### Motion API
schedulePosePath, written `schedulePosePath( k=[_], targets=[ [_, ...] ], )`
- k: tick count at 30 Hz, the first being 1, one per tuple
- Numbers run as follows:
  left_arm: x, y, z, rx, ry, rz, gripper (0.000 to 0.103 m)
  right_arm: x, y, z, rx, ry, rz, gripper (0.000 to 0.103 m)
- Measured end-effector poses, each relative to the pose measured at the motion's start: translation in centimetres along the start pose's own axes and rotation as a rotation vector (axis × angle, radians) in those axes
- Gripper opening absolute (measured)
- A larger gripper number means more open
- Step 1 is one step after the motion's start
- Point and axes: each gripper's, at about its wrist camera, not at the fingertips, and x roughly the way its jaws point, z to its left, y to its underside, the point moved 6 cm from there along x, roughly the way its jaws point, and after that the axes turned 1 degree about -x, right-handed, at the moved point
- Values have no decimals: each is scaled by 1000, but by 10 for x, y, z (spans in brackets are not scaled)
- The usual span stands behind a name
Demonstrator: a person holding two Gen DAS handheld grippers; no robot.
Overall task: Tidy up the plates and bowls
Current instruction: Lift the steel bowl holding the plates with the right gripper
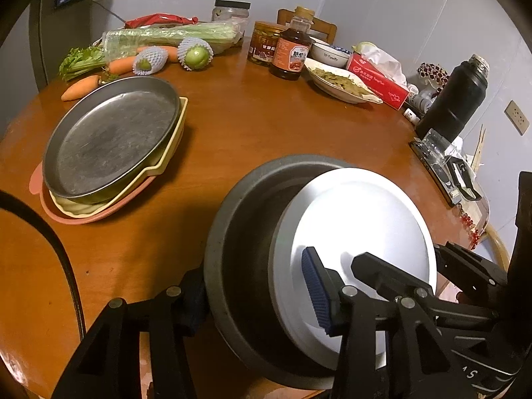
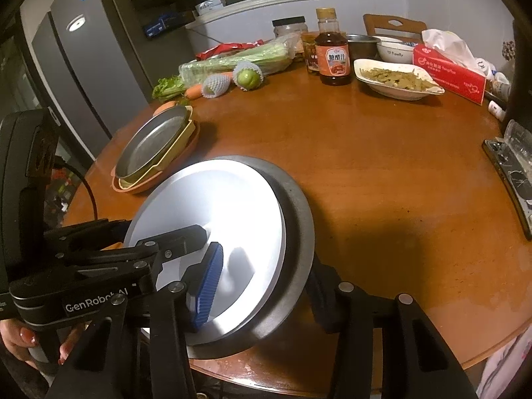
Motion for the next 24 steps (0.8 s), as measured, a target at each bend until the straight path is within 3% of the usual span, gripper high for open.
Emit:
schedulePosePath(
  k=[14, 24],
  targets=[
    [-36, -18, 25, -46, -20, -80, 49, -10, -27, 32, -52, -21, -55, 49],
    [-61, -38, 64, -63, -65, -132, 49, 0, -57, 71, -100, -67, -89, 49]
  ],
)
